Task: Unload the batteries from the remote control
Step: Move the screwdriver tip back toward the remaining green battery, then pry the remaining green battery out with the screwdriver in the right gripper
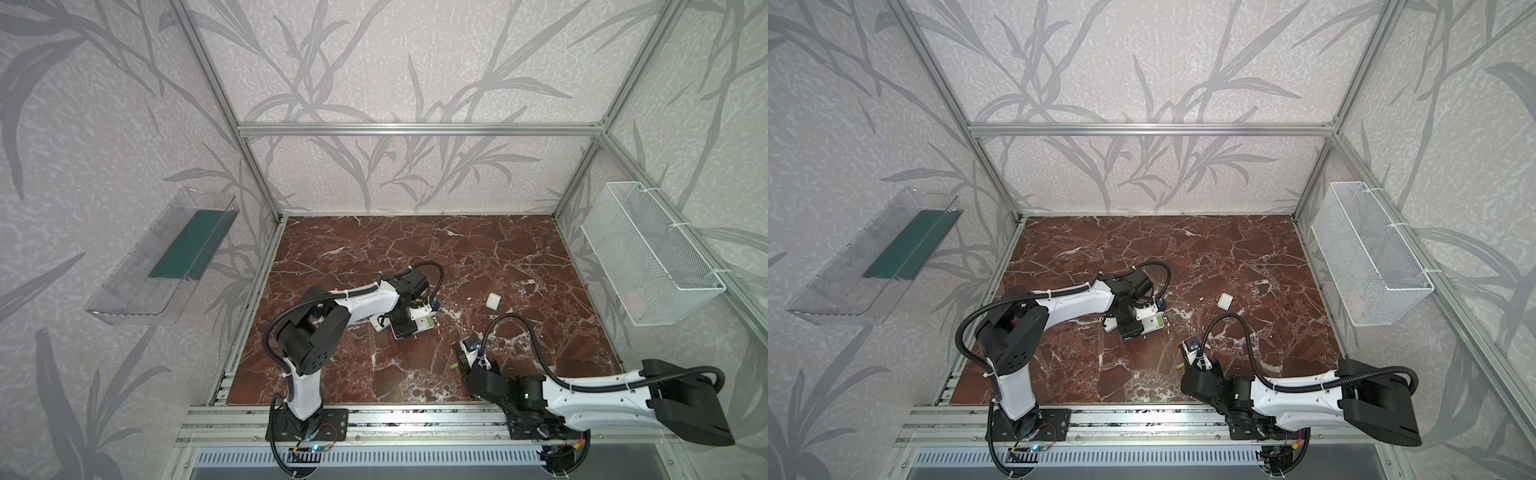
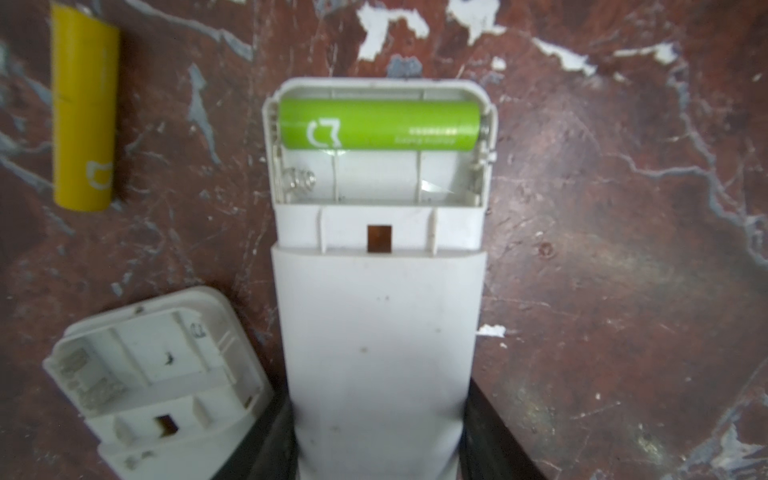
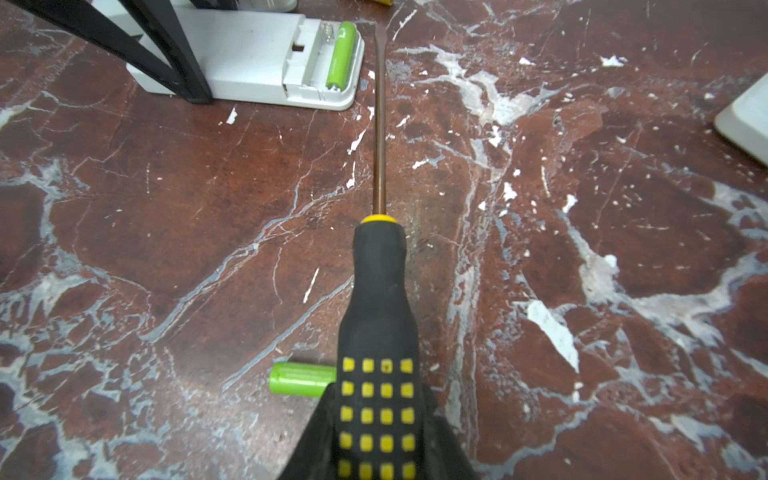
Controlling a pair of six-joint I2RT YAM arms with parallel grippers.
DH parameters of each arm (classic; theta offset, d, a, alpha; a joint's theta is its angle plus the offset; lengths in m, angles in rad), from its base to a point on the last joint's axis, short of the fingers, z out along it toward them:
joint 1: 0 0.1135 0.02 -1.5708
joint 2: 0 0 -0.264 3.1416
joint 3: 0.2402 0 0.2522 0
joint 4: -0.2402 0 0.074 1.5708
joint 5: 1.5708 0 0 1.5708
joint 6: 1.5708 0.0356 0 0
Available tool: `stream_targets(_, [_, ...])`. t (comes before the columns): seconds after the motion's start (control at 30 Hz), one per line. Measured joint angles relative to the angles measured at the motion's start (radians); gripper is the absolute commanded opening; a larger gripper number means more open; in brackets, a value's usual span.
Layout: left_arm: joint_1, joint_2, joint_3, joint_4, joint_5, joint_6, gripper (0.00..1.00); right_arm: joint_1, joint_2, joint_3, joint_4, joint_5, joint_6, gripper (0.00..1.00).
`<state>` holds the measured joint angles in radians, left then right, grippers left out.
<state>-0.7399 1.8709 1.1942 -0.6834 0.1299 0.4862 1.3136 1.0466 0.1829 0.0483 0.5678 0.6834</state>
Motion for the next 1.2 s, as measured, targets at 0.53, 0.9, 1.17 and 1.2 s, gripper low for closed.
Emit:
stream_targets(0.53, [0.000, 0.000, 0.002, -0.002, 0.010, -0.045, 0.43, -0.006, -0.108, 0.101, -0.228, -0.032, 0.013, 0.00])
stream_targets(0.9, [-0.009, 0.005, 0.017, -0.030, 0.040, -0.140, 0.42, -0.029, -0.086, 0.265, -0.431, -0.161, 0.023, 0.00])
stream_targets(1.17, [-0.013, 0.013, 0.029, -0.038, 0.048, -0.195, 0.40, -0.072, 0.058, 0.350, -0.457, -0.235, 0.023, 0.00])
stream_targets(1.2, [-0.014, 0.013, 0.029, -0.038, 0.047, -0.199, 0.39, -0.079, 0.061, 0.357, -0.463, -0.240, 0.023, 0.00])
